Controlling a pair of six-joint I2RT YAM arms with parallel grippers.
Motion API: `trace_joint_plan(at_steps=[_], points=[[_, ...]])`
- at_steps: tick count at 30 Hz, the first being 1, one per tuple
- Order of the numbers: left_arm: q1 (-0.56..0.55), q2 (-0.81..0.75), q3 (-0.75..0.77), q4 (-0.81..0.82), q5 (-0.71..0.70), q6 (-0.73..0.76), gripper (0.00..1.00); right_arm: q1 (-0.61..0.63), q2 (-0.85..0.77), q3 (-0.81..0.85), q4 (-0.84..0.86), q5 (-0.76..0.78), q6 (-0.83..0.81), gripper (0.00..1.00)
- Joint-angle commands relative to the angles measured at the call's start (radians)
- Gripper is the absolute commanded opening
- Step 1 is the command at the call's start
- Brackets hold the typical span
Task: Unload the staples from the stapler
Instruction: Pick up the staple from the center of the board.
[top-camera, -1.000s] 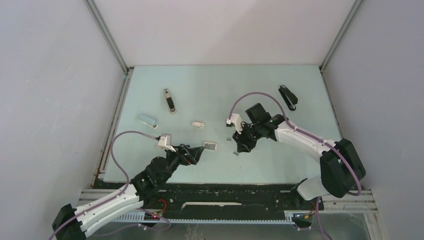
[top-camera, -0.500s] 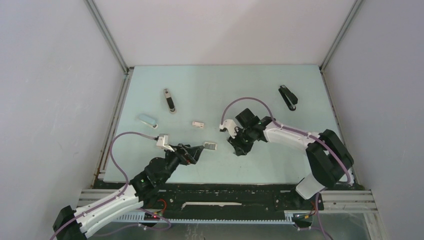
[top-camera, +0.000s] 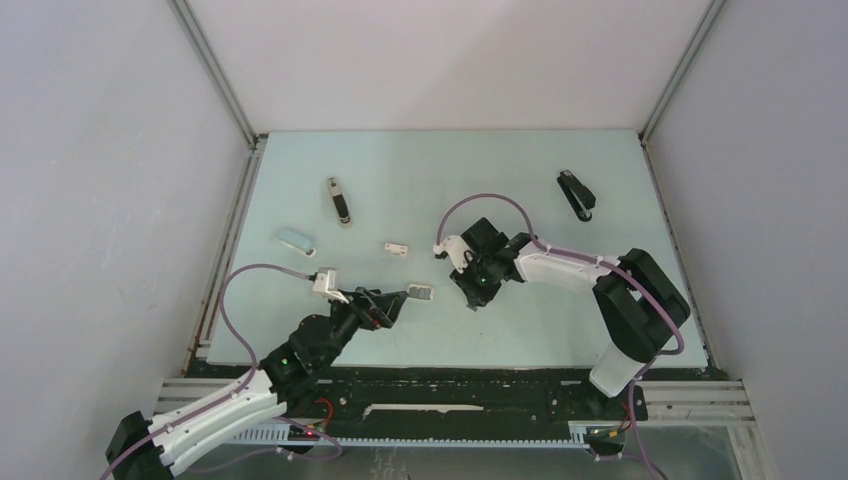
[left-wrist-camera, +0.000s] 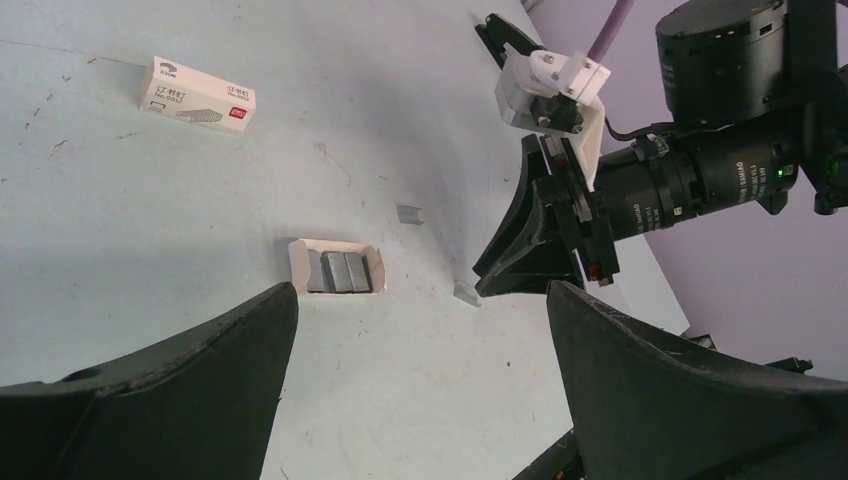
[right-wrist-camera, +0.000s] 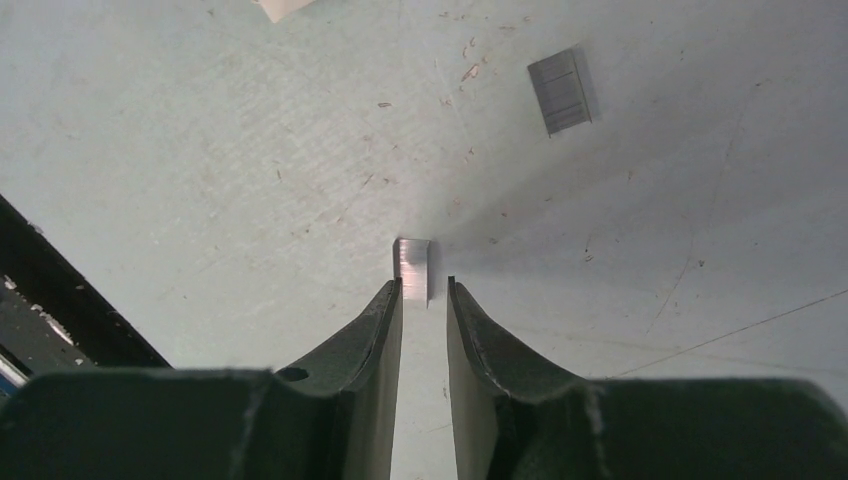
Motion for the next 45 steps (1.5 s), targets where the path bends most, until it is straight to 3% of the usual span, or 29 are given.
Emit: trace_joint_plan(at_steps=[1, 7, 15, 20, 26, 34, 39, 45], points=[[0.006, -0.004, -0.066, 0.033, -0.003, -0.013, 1.0, -0.017, 0.027, 0.04, 0.011, 0.027, 0.032, 0.31], [0.005, -0.008, -0.065, 0.027, 0.0, -0.013, 1.0, -0.042, 0.027, 0.047, -0.012, -0.016, 0.03, 0.14], [0.006, -0.012, -0.063, 0.024, 0.002, -0.013, 1.0, -0.035, 0.039, 0.051, -0.03, -0.064, 0.015, 0.15], [0.006, -0.01, -0.063, 0.024, 0.002, -0.014, 1.0, -0.027, 0.049, 0.056, -0.034, -0.022, 0.01, 0.22], [0.005, -0.008, -0.059, 0.024, 0.006, -0.014, 1.0, -0.027, 0.063, 0.055, -0.035, -0.004, 0.009, 0.22], [0.006, -0.007, -0.062, 0.037, 0.016, -0.026, 1.0, 0.001, 0.077, 0.056, -0.034, 0.013, 0.013, 0.14], [0.005, -0.004, -0.063, 0.045, 0.022, -0.03, 1.0, 0.01, 0.077, 0.055, -0.031, 0.01, 0.028, 0.01], [0.005, 0.002, -0.057, 0.051, 0.024, -0.031, 1.0, 0.022, 0.029, 0.055, -0.016, -0.046, 0.074, 0.0]])
